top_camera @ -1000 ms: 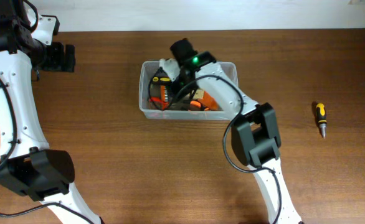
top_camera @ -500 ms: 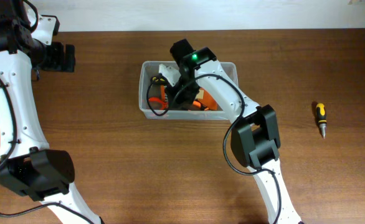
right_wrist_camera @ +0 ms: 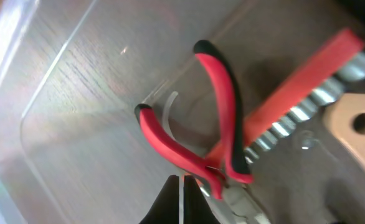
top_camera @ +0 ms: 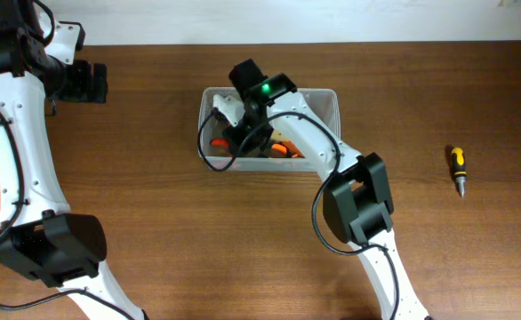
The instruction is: Pack container
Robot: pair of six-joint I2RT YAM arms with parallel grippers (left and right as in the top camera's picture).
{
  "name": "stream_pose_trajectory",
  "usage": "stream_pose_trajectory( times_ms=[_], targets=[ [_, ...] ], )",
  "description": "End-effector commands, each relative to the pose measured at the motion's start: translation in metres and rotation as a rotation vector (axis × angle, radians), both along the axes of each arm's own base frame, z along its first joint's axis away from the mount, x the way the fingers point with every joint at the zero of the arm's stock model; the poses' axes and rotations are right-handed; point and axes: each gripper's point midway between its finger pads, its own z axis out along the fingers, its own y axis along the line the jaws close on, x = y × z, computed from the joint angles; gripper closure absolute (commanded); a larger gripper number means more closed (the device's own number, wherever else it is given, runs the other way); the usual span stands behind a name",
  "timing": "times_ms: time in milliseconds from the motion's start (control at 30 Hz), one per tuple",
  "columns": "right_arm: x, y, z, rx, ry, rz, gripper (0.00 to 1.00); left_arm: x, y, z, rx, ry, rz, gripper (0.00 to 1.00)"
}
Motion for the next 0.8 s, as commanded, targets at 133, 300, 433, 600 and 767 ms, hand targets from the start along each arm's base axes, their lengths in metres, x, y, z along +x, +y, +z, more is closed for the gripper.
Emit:
stream_pose_trajectory(
  times_ms=[133,300,433,600,767],
  targets=[
    [-0.003,-0.002,-0.034,-0.043,0.038,-0.003,0.96,-0.003,-0.001,0.017,0.0,-0.044,0.008,0.01],
    [0.003,-0.018,-0.045,-0.137,0.006,-0.021,0.96,-0.003,-0.001,0.017,0.0,-0.044,0.008,0.01],
    [0.019,-0.057,-0.054,-0.298,-0.039,-0.097,0.96,-0.003,-0.001,0.017,0.0,-0.044,0.008,0.01],
    [0.041,-0.105,-0.055,-0.335,0.017,-0.313,0.96,-0.003,-0.001,0.017,0.0,-0.044,0.008,0.01],
    [0.041,-0.128,-0.054,-0.288,0.106,-0.363,0.96,-0.003,-0.001,0.017,0.0,-0.044,0.008,0.01]
  ],
)
